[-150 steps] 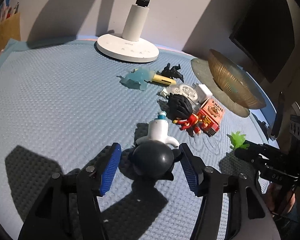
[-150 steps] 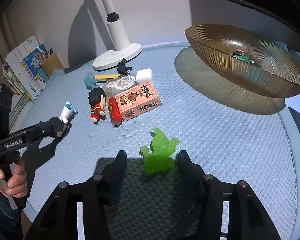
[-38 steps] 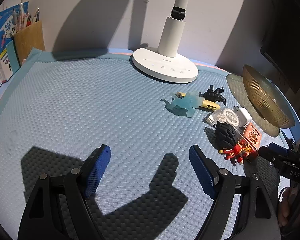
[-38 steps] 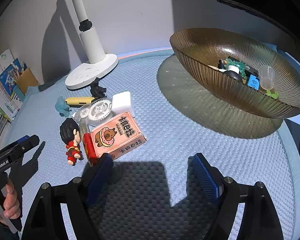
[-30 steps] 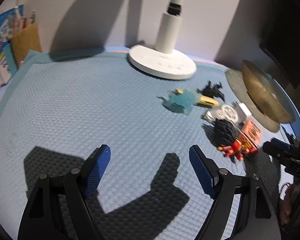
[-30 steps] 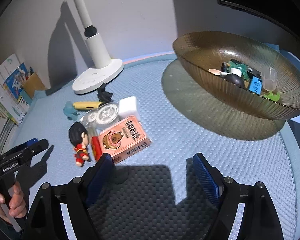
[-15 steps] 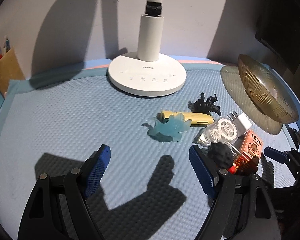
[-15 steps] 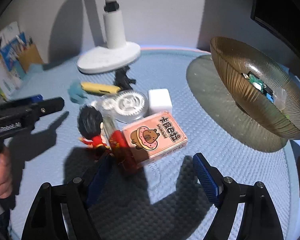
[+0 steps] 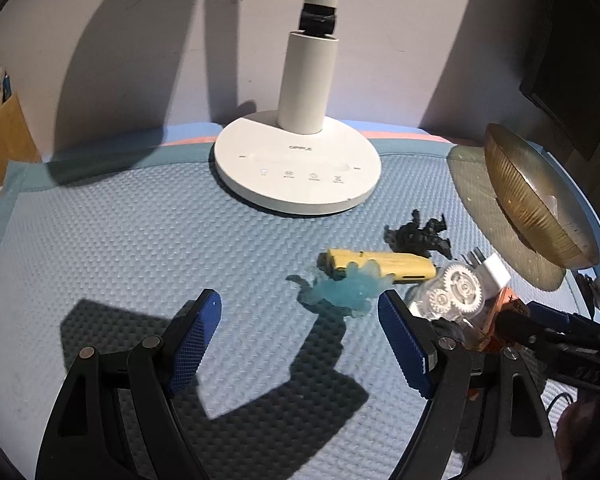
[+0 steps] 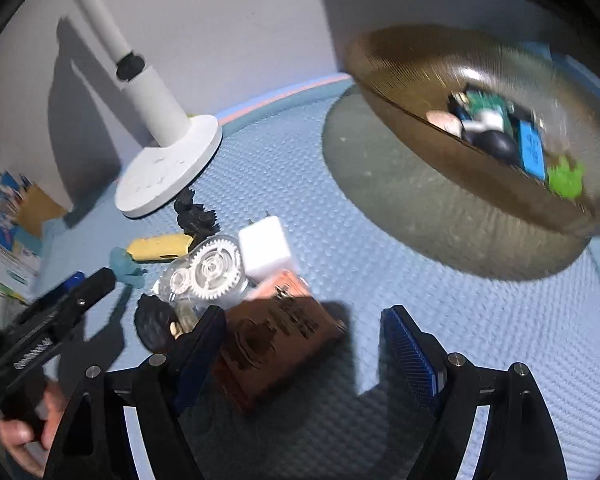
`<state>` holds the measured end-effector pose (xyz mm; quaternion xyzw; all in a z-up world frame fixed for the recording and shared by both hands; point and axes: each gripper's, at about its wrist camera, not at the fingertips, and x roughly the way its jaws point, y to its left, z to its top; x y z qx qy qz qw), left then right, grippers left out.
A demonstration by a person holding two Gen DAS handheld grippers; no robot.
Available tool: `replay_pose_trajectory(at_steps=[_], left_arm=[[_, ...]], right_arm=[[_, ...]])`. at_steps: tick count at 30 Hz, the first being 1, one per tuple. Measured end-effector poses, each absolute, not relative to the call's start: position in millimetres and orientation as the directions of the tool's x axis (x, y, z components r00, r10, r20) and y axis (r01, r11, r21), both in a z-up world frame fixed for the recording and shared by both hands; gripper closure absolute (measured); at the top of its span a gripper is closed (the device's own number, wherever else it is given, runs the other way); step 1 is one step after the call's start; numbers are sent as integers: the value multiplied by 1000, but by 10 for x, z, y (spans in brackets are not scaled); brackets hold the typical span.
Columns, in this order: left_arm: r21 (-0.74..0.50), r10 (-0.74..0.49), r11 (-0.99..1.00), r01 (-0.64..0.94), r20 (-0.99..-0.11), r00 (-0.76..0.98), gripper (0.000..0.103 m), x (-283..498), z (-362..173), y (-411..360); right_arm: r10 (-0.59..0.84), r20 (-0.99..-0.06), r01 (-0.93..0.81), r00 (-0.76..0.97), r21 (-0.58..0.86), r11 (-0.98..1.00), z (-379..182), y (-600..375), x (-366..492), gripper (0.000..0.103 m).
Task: Organize rigid objects
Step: 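Move both tools back to the pile toward the blue figure and pink box, then grasp the translucent blue figure with left tool while right tool grasps the pink card box, then carry blue figure and pink box over the bowl and open both tools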
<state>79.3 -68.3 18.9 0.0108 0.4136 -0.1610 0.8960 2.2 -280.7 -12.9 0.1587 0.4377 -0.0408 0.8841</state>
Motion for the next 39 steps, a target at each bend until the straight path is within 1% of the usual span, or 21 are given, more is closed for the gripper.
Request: replay_pose_trajectory(at_steps=[4, 9, 14, 15, 16, 17, 19, 20, 25, 28, 31, 32, 33, 35, 36, 37, 39], left_arm=[[-121, -289, 943, 310, -759, 583, 24, 856, 149, -709], [-101, -312, 923, 371, -761, 569, 24, 893, 139, -908], [-125, -364, 895, 429, -761, 537, 25, 956, 95, -1037], [-133, -375, 890, 436, -759, 533, 38, 965, 83, -1040], [-142, -389, 882, 449, -757, 525, 55, 965, 57, -1049], [-139, -389, 880, 454, -759, 522, 57, 964, 37, -1056], [-144, -402, 874, 464, -750, 525, 57, 925, 44, -1037], [-154, -412, 870, 468, -749, 519, 57, 910, 52, -1026], [-195, -435, 869, 456, -738, 515, 57, 735, 97, -842], [-227, -452, 869, 441, -728, 516, 57, 648, 128, -723], [-251, -466, 865, 434, -721, 512, 57, 597, 142, -681], [-246, -462, 867, 433, -723, 514, 57, 576, 145, -688], [-235, -454, 870, 433, -725, 518, 57, 547, 150, -699], [-222, -445, 873, 435, -728, 522, 57, 471, 167, -709], [-220, -445, 873, 436, -727, 523, 57, 433, 177, -709], [-216, -442, 874, 436, -727, 526, 57, 394, 194, -716], [-209, -440, 874, 439, -725, 531, 57, 336, 238, -741]], right_arm=[[-23, -799, 231, 601, 146, 962, -148, -2644, 77, 22], [-38, -796, 202, 604, 107, 973, -150, -2756, -99, 22], [-95, -801, 192, 591, 24, 981, -187, -3048, -304, 22], [-114, -803, 209, 584, 13, 978, -200, -3129, -332, 22], [-120, -805, 227, 581, 19, 974, -210, -3220, -343, 22], [-81, -806, 224, 587, 64, 973, -205, -3307, -364, 23], [3, -791, 189, 611, 151, 970, -164, -3364, -389, 23], [31, -785, 160, 619, 165, 973, -140, -3335, -380, 23], [20, -792, 19, 611, 40, 999, -149, -3092, -338, 23], [-10, -802, -11, 597, -20, 1000, -248, -3110, -356, 22], [30, -788, -20, 615, 23, 1000, -251, -3191, -259, 22], [36, -786, -22, 617, 29, 999, -244, -3193, -206, 23], [41, -782, -22, 621, 35, 999, -240, -3187, -154, 27], [38, -775, -27, 631, 27, 999, -227, -3139, -91, 50], [48, -770, -46, 636, 25, 999, -210, -3100, -102, 57], [69, -768, -64, 637, 36, 997, -205, -3067, -111, 62], [96, -763, -85, 639, 53, 995, -198, -2996, -212, 63]])
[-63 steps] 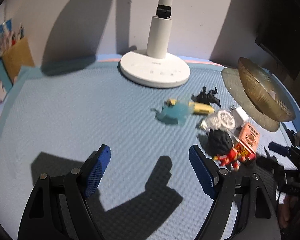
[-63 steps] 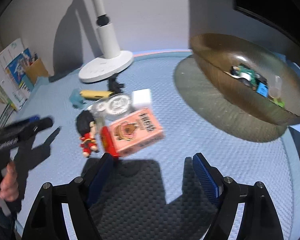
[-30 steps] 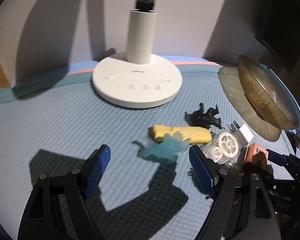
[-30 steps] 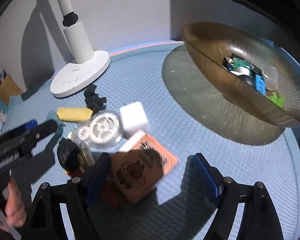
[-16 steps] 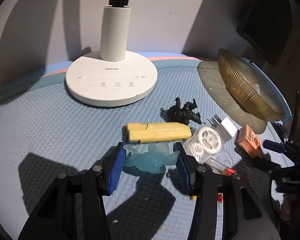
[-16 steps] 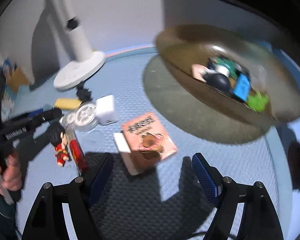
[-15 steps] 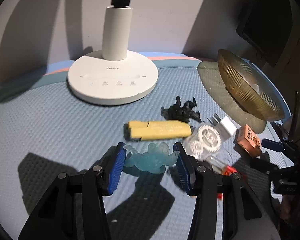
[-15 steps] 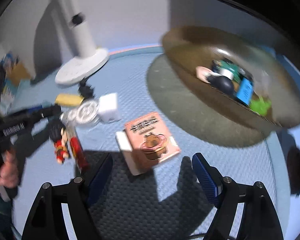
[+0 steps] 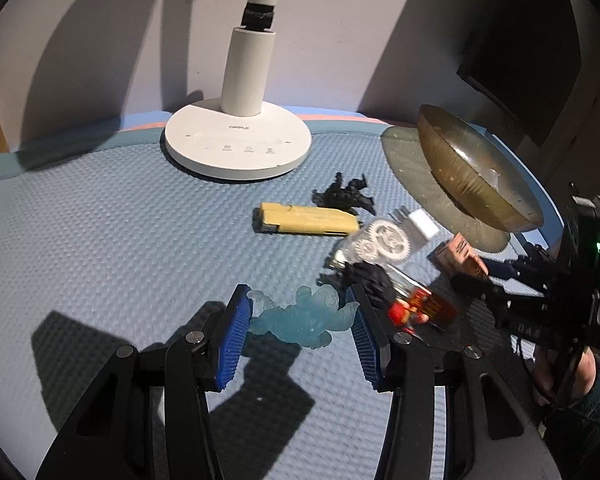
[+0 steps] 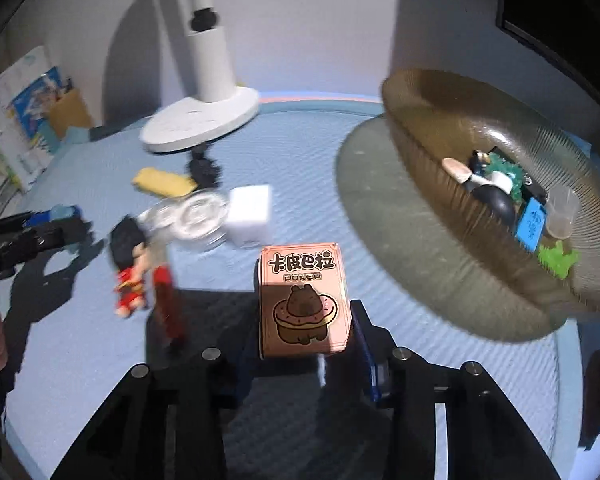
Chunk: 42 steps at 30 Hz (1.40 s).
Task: Organize rigid objects
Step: 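Carry blue figure and pink box over the bowl and open both tools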
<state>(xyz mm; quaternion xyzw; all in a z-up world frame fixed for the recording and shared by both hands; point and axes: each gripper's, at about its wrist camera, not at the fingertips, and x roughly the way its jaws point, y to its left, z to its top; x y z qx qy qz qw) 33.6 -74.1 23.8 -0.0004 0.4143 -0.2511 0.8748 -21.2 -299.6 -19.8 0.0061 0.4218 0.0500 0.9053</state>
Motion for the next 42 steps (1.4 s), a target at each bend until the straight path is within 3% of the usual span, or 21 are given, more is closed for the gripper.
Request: replay_pose_trajectory(at_steps=[6, 13, 16, 23, 29, 30, 31, 32, 33, 42], left_arm=[[-186, -471, 850, 493, -689, 552, 57, 204, 564, -1019], [-223, -604, 781, 584, -509, 614, 57, 199, 1461, -1742], [-160, -605, 772, 615, -478, 637, 57, 237, 1680, -2124], [-84, -533, 767, 636, -636, 559, 57, 542, 1141, -3022], [-98, -490, 774, 626, -717, 495, 57, 698, 703, -3325], [-103, -492, 772, 627, -721, 487, 56, 712, 689, -3366], [-111, -498, 770, 629, -721, 483, 47, 715, 691, -3393], [-113, -497, 774, 623, -718, 487, 39, 715, 712, -3399], [-114, -498, 779, 616, -709, 499, 24, 709, 748, -3379], [-214, -523, 832, 512, -610, 595, 22, 552, 1162, -2390]], right_arm=[[98, -687, -53, 720, 86, 995, 150, -3155, -745, 63], [-104, -570, 137, 815, 15, 990, 1097, -3879, -1045, 63], [-181, -570, 207, 801, -20, 978, 1296, -4116, -1002, 63], [-124, -736, 249, 666, 62, 967, 861, -4628, -583, 63], [-150, -778, 291, 610, 44, 956, 643, -4802, -478, 63], [-143, -778, 287, 611, 49, 957, 650, -4822, -460, 62], [-124, -776, 279, 618, 70, 958, 666, -4853, -445, 56], [-116, -769, 283, 629, 87, 955, 682, -4874, -447, 44], [-120, -757, 292, 642, 96, 952, 717, -4907, -459, 40], [-104, -681, 270, 725, 142, 952, 971, -4748, -775, 40]])
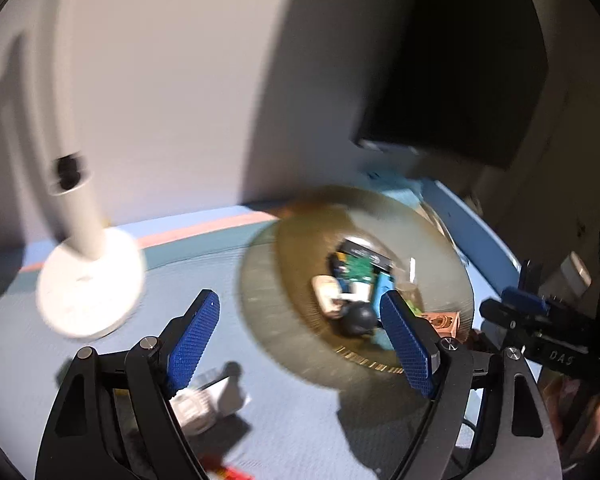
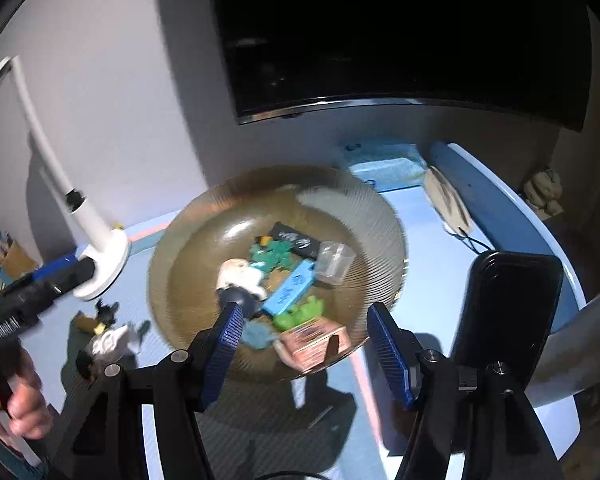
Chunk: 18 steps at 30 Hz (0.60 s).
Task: Organize rigid objects
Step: 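Carry blue figure and pink box over the bowl and open both tools, then return both tools to the pile toward the red-clad doll and red lighter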
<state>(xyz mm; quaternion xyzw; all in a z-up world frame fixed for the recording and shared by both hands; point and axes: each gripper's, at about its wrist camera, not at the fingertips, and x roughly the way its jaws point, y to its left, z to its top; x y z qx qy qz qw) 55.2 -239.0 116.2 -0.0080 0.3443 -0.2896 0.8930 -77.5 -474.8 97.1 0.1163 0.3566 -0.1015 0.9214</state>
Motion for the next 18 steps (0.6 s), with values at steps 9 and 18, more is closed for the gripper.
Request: replay_pose_trajectory(at_steps=[9, 18], left_arm=[[-217, -364, 931, 293, -578, 730, 22, 71, 1191, -891], [-221, -251, 966, 132, -699, 670, 22, 45, 417, -232]], right_arm=[[12, -664, 64, 748, 90, 994, 1041, -3757, -781, 40], [199, -674, -100, 712, 184, 978, 446, -3022, -537, 39]])
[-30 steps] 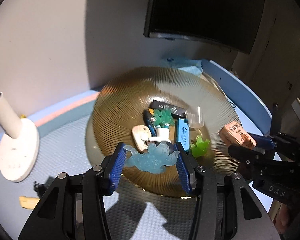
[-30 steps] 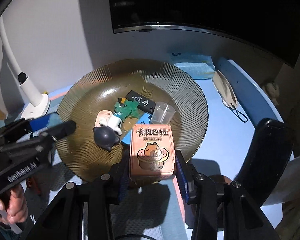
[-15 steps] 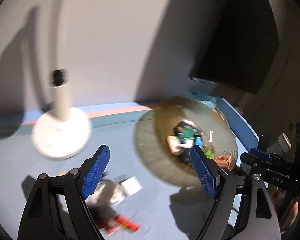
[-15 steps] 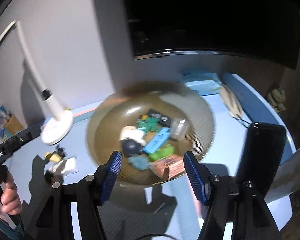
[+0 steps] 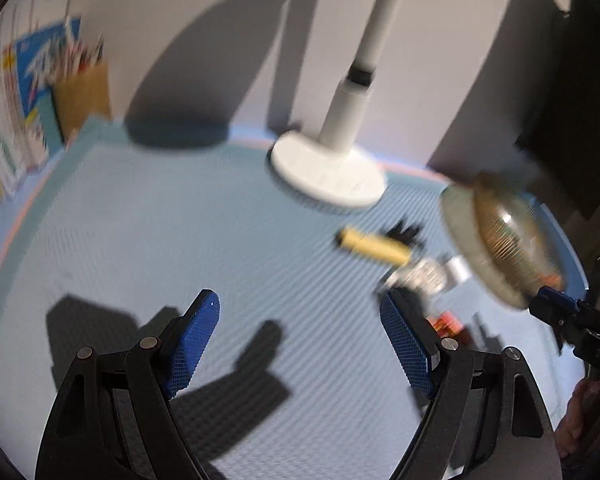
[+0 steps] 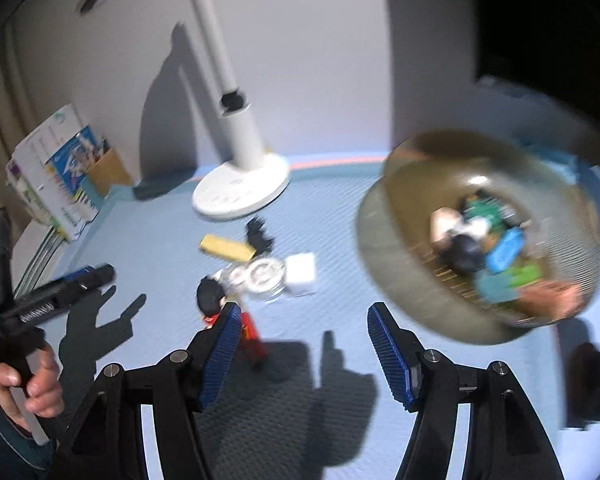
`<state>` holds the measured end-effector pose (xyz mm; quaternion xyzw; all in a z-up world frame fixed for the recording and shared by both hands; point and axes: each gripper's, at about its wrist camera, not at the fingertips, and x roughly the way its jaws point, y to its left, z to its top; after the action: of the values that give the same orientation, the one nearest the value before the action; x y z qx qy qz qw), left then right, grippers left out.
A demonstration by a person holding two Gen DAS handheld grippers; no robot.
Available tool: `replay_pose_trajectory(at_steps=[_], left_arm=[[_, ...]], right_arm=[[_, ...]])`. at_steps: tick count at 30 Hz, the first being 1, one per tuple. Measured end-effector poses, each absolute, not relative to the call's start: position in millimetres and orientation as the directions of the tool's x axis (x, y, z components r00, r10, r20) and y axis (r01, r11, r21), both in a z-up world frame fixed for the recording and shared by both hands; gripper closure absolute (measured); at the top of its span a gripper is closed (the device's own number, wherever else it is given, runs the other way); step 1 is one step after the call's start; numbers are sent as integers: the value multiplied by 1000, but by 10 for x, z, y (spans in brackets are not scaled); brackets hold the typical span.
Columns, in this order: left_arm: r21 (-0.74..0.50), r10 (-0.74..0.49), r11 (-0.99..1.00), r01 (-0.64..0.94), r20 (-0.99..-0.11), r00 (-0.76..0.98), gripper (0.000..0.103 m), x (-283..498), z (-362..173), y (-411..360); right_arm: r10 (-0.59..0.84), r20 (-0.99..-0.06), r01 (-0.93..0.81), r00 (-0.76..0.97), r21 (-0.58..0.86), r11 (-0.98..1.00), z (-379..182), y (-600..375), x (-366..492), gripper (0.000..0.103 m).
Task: Organize rigid objects
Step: 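Return both tools to the pile toward the red-clad doll and red lighter, then grasp the black-haired red doll with left tool while right tool grasps the red lighter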
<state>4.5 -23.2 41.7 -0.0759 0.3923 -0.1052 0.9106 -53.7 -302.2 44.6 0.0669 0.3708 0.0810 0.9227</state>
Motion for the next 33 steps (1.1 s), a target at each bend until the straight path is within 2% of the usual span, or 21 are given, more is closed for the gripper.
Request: replay_pose_trajectory(at_steps=[4, 7, 9, 14, 19, 21, 23, 27, 28, 33], left_arm=[[-218, -241, 969, 117, -735, 633, 22, 103, 72, -254], [-171, -204, 979, 115, -733, 649, 22, 92, -43, -317], [-171, -225, 974, 146, -715, 662, 22, 63, -14, -369], [-181, -238, 971, 154, -721, 651, 22, 45, -42, -372], [-174, -236, 972, 160, -733, 638, 22, 50, -36, -405], [-183, -266, 963, 196, -741, 616, 22, 73, -13, -502], [-242, -336, 942, 234, -735, 589, 22, 108, 41, -622], [-275, -392, 918, 284, -731, 558, 22, 231, 109, -906], [-266, -389, 919, 291, -737, 553, 22, 268, 100, -979], [-252, -383, 919, 304, -753, 534, 22, 358, 36, -1189]], right_arm=[[229, -697, -134, 680, 189, 973, 78, -2849, -420, 39], [238, -695, -156, 679, 181, 971, -83, -2788, -403, 39], [252, -704, -153, 664, 201, 967, -168, -2792, -369, 39], [290, -676, -185, 678, 225, 957, -158, -2807, -401, 39], [263, -709, -209, 654, 165, 964, -173, -2654, -363, 40], [241, -727, -233, 643, 113, 966, -182, -2540, -323, 48], [207, -746, -231, 633, 74, 970, -204, -2477, -257, 56], [180, -753, -235, 632, 35, 971, -224, -2442, -183, 67], [189, -753, -245, 631, 39, 969, -222, -2443, -187, 78], [183, -754, -231, 631, 43, 972, -230, -2537, -294, 86]])
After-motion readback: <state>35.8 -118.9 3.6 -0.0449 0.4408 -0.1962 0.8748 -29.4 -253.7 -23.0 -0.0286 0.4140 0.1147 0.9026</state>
